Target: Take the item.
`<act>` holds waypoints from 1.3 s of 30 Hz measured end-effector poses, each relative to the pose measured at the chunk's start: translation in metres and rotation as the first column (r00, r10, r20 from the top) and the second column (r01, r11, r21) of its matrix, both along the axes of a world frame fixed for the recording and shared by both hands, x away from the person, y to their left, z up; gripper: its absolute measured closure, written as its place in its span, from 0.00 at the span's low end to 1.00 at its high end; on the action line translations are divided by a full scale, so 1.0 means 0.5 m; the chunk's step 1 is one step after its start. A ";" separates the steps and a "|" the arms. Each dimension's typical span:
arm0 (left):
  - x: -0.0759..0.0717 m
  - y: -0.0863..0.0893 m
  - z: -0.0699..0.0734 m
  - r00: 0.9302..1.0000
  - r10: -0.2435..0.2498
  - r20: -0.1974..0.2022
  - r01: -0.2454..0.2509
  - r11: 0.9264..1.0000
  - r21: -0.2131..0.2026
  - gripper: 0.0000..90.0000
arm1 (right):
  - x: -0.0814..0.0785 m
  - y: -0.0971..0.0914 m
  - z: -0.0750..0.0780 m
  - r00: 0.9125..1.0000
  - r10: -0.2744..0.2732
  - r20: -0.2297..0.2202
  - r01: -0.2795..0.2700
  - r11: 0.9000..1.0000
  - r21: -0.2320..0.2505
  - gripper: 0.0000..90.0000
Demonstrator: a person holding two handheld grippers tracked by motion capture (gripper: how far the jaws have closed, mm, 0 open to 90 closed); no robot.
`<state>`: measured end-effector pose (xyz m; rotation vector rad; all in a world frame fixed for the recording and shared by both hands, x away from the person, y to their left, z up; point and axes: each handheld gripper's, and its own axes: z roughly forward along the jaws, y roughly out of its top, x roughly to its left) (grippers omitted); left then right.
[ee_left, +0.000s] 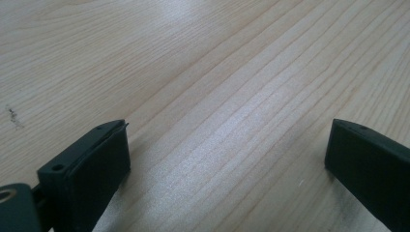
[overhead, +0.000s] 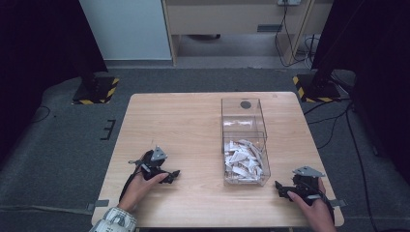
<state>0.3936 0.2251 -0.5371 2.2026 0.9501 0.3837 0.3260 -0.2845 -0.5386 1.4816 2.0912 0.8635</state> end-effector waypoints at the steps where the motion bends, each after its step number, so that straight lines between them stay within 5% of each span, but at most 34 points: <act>1: 0.000 0.000 0.000 1.000 0.002 0.000 -0.002 1.000 0.000 0.01 | 0.000 0.000 0.000 1.000 0.000 0.000 0.000 1.000 0.000 0.01; 7: -0.007 -0.003 0.007 1.000 0.005 0.018 -0.005 1.000 0.008 0.06 | 0.000 0.000 0.000 1.000 0.000 0.000 0.000 1.000 0.000 0.01; 22: -0.017 0.000 0.041 0.997 0.000 0.083 0.004 0.998 -0.056 0.07 | 0.000 0.000 0.000 1.000 -0.001 0.000 0.001 1.000 0.000 0.01; 39: -0.020 0.003 0.059 0.994 -0.012 0.104 0.023 0.994 -0.106 0.08 | 0.000 0.000 0.000 1.000 -0.001 0.000 0.001 1.000 0.000 0.01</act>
